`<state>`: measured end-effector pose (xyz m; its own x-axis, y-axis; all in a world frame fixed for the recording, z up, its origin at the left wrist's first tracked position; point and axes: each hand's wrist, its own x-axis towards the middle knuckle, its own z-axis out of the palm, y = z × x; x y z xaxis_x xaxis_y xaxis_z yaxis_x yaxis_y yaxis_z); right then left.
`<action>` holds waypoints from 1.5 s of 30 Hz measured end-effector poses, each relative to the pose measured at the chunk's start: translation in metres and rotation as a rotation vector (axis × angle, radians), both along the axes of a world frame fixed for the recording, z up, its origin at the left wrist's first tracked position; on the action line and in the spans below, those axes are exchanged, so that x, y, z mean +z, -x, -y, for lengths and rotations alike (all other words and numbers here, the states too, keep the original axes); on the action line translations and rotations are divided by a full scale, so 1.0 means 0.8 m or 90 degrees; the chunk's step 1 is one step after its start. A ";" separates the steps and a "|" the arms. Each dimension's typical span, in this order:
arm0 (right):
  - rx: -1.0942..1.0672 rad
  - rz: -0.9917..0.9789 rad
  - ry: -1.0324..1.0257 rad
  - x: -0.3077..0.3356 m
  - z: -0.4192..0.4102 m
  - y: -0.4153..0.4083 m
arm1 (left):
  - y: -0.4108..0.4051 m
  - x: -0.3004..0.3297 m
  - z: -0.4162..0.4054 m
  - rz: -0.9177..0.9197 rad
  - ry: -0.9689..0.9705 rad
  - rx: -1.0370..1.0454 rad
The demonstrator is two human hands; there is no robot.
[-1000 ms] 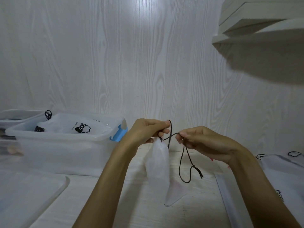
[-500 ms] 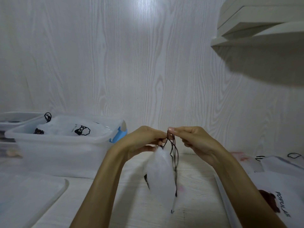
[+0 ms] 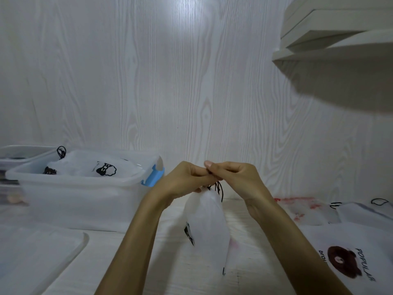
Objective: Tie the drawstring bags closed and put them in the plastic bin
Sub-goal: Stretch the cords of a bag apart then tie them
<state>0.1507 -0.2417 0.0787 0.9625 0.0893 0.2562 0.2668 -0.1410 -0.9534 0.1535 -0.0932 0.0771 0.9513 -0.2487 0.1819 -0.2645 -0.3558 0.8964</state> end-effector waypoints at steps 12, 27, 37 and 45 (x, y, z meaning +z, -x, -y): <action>0.165 -0.039 0.315 0.011 0.045 -0.004 | 0.006 0.001 -0.015 -0.054 0.068 -0.060; -0.012 0.288 0.367 0.010 0.038 -0.006 | 0.007 0.002 -0.003 -0.072 0.108 0.033; 0.098 0.219 0.377 0.009 0.037 -0.007 | 0.020 0.008 -0.013 -0.106 -0.040 0.018; 0.293 -0.152 0.231 0.008 0.050 -0.010 | 0.025 0.006 -0.020 -0.152 -0.102 -0.005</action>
